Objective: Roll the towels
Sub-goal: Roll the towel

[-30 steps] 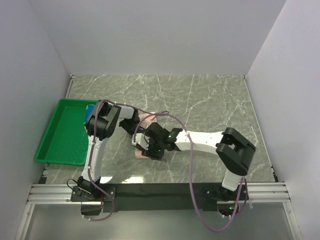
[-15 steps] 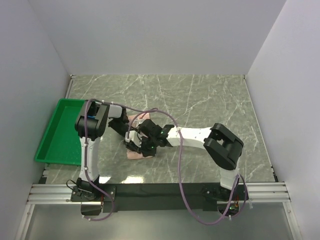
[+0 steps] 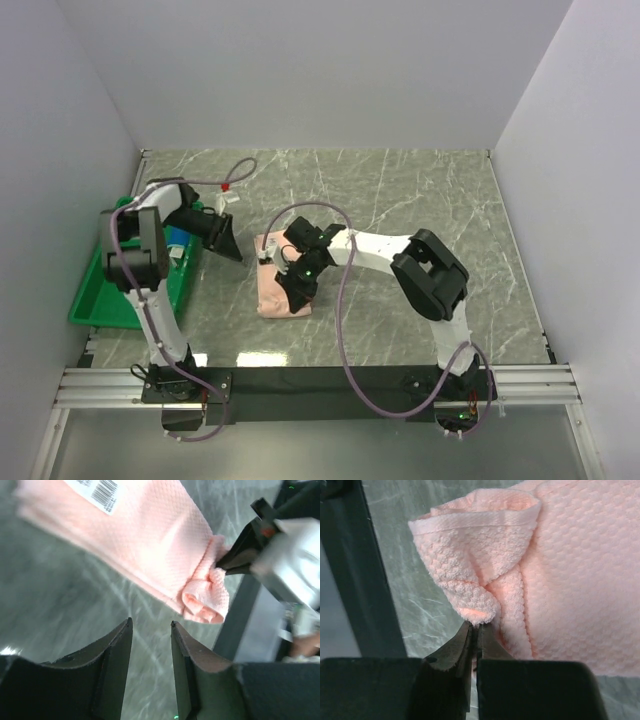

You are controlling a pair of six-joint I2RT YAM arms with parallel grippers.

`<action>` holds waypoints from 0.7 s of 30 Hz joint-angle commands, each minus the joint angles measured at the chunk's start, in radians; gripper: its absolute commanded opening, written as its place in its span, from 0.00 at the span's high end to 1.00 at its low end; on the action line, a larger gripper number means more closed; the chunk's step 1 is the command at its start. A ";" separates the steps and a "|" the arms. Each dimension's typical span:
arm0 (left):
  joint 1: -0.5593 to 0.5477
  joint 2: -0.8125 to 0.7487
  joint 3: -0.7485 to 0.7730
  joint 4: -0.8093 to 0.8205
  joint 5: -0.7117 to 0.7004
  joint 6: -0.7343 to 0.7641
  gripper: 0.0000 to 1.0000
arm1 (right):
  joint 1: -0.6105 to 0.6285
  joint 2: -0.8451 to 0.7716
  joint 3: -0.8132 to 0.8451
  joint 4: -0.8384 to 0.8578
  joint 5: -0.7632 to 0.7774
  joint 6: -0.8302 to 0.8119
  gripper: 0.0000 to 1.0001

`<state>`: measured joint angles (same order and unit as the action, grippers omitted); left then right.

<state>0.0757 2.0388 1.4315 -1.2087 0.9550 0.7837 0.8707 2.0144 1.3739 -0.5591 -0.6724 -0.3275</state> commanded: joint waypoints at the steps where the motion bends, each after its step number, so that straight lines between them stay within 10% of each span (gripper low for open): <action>1: 0.042 -0.187 -0.024 0.009 -0.036 0.075 0.57 | -0.035 0.102 0.097 -0.171 -0.113 0.054 1.00; 9: 0.039 -0.764 -0.486 0.313 -0.156 0.129 0.54 | -0.088 0.349 0.358 -0.363 -0.280 0.159 1.00; 21: -0.612 -1.188 -0.829 0.646 -0.547 0.068 0.39 | -0.099 0.472 0.409 -0.377 -0.351 0.217 1.00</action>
<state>-0.4526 0.8486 0.6243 -0.7006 0.5472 0.8665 0.7719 2.4340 1.7882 -0.9363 -1.1061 -0.1017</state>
